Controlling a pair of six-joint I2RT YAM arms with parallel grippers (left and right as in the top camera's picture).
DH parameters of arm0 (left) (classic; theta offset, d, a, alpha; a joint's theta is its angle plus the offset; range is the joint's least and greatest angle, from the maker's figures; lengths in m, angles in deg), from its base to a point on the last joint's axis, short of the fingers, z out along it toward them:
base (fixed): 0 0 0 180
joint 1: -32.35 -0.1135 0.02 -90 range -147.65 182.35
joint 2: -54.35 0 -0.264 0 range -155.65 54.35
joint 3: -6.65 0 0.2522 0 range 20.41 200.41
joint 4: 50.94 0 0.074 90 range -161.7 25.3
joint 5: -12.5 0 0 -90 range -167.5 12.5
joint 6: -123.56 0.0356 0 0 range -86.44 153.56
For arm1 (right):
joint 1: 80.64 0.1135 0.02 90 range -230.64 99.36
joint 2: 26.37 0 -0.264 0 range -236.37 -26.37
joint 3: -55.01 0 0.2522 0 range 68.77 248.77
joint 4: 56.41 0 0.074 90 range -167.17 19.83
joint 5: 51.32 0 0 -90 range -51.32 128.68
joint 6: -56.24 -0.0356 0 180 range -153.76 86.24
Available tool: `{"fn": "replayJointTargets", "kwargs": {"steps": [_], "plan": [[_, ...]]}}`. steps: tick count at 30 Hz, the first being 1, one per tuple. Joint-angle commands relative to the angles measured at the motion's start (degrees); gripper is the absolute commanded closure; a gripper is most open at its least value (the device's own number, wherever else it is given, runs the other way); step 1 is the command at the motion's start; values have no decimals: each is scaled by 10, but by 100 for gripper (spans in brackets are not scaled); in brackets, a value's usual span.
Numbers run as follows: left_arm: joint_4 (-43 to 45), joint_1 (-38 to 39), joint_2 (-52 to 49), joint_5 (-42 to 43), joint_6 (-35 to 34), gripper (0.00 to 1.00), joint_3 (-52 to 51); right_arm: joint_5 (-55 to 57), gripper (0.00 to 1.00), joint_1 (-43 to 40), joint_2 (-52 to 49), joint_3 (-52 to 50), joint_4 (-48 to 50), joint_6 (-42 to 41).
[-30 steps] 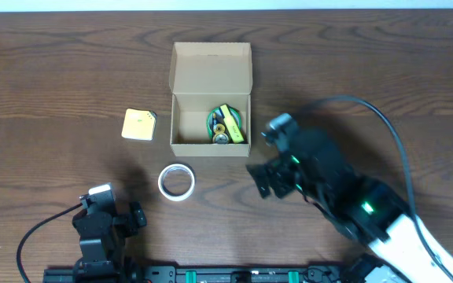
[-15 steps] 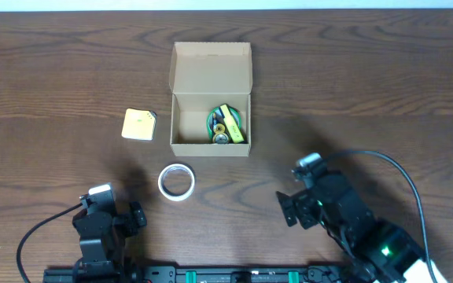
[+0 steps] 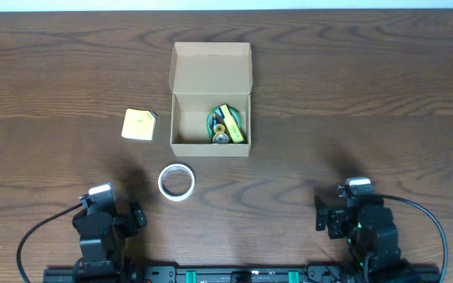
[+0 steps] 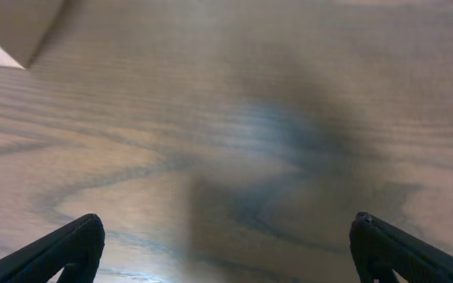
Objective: Pack container
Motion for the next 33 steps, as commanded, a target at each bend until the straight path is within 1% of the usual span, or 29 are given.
{"fn": "replayJointTargets", "kwargs": {"steps": [1, 3, 7, 13, 33], "plan": [[-11, -2, 3, -3, -9, 5, -12, -7, 1, -15, 25, -19, 0, 10], [-11, -2, 3, -3, -9, 5, -12, -4, 1, -23, 40, -20, 0, 25], [-11, -2, 3, -3, -9, 5, -12, 5, 1, -44, 74, -20, 0, 25], [-11, -2, 3, -3, -9, 5, -12, 13, 1, -60, 74, -20, 0, 25], [-12, -2, 3, -4, -8, 4, -12, 13, 1, -60, 74, -20, 3, 25]]}}
